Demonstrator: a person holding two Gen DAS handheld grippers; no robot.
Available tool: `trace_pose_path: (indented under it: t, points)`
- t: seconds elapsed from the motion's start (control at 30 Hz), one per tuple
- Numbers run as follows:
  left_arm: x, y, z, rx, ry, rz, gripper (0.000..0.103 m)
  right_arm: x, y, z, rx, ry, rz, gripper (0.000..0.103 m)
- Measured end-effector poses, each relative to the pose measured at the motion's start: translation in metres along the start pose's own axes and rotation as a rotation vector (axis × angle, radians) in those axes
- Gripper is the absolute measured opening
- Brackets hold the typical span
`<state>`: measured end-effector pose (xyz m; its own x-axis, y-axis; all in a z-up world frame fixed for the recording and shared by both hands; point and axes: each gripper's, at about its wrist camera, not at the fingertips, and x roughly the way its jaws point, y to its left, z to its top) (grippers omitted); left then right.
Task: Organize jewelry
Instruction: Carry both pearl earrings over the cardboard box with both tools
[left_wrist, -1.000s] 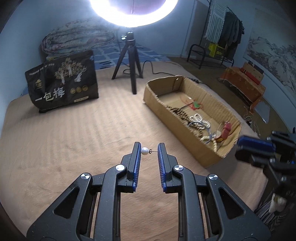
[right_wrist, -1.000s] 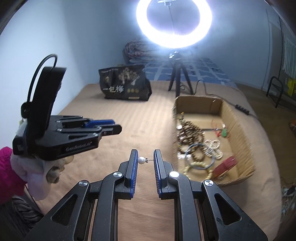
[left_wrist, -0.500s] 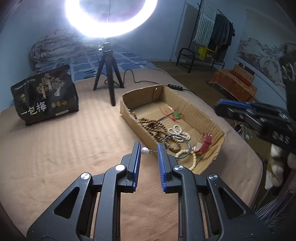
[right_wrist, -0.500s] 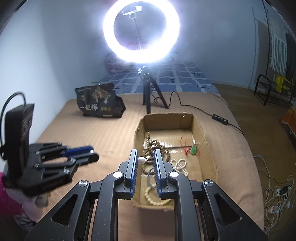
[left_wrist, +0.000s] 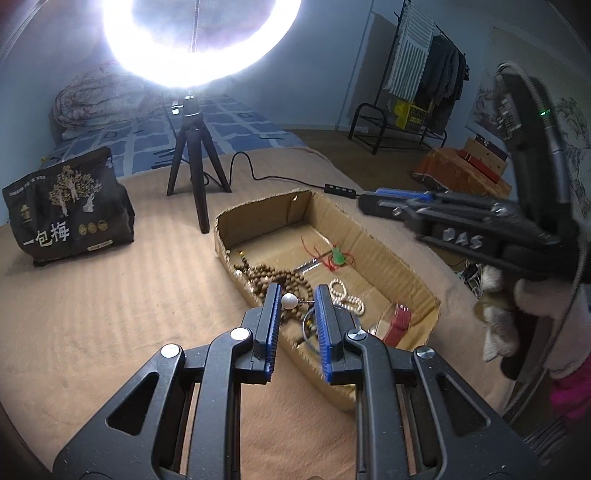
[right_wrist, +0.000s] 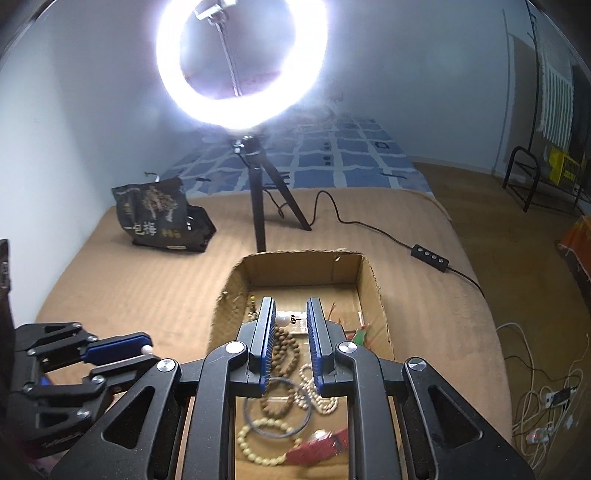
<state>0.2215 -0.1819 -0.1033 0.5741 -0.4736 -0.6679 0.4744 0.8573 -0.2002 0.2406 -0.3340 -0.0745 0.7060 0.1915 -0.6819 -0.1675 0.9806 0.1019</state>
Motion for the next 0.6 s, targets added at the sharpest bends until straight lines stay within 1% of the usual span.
trace_pose_path:
  t: [0.3, 0.6]
  points:
    - [0.025, -0.01, 0.006, 0.008, 0.022, 0.0, 0.017, 0.033, -0.018, 0.007, 0.027, 0.043, 0.01, 0.015]
    - [0.037, -0.012, 0.004, 0.004, 0.041, 0.013, 0.017, 0.047, -0.032, 0.003, 0.057, 0.075, 0.012, 0.016]
